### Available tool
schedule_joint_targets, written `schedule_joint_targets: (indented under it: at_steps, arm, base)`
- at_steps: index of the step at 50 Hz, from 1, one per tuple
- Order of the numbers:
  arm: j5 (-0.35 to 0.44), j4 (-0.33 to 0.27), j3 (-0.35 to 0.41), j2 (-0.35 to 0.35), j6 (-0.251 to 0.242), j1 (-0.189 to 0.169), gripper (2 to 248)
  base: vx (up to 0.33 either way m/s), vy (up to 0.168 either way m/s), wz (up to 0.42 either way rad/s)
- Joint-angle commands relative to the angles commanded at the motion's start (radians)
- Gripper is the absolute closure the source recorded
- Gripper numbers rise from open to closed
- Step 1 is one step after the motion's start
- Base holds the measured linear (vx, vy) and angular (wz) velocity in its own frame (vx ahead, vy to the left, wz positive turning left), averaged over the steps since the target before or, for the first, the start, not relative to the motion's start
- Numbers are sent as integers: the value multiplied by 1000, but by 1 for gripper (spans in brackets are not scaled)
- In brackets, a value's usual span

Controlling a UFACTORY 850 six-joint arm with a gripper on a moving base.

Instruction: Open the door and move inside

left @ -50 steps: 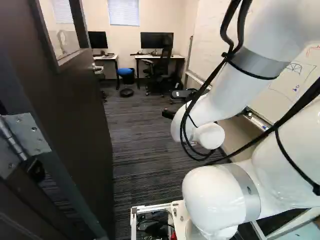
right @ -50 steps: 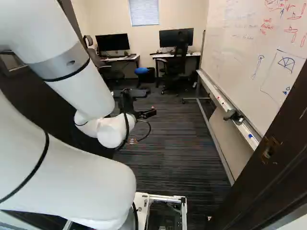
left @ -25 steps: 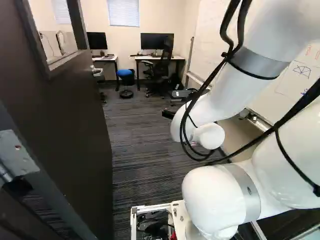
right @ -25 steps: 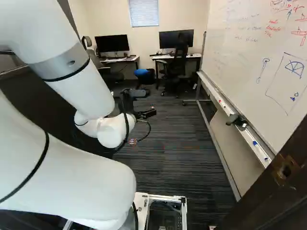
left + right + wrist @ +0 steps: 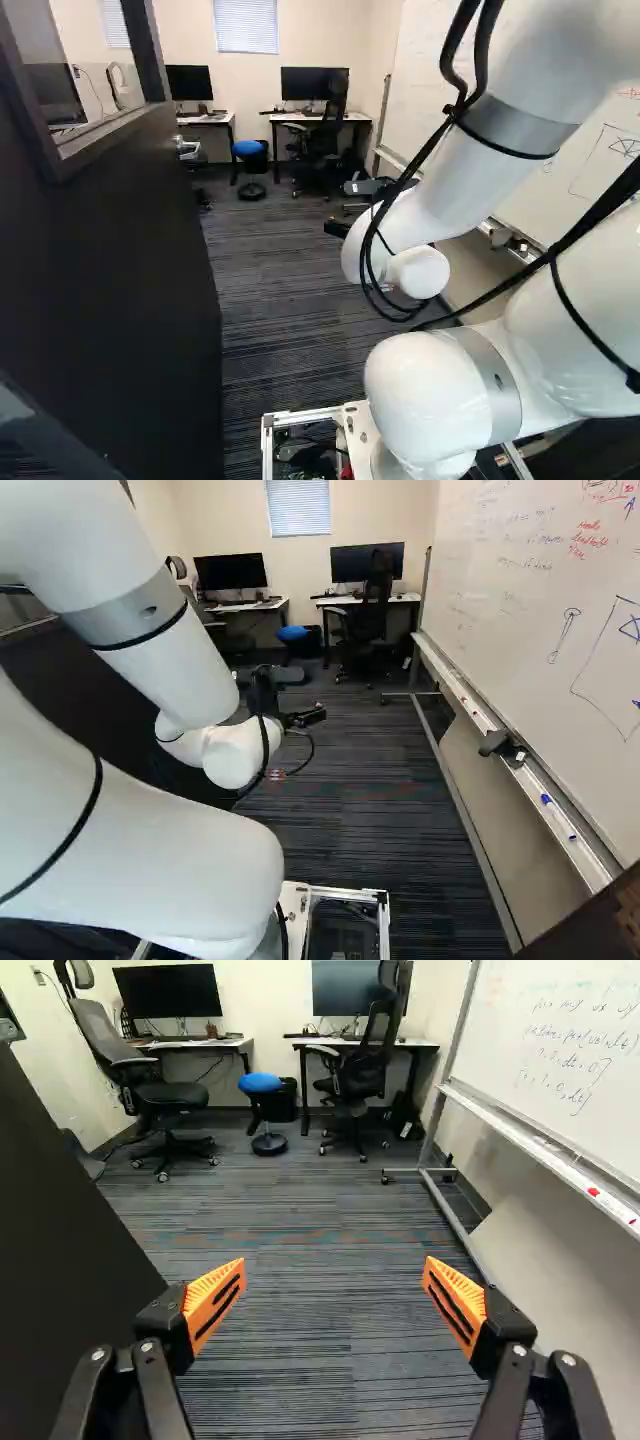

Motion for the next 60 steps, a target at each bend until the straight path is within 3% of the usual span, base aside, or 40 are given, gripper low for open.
schedule_joint_targets:
  at_steps: [60]
  arm:
    - [0, 0, 0, 0, 0, 0, 3]
  base:
    - [167, 5, -4]
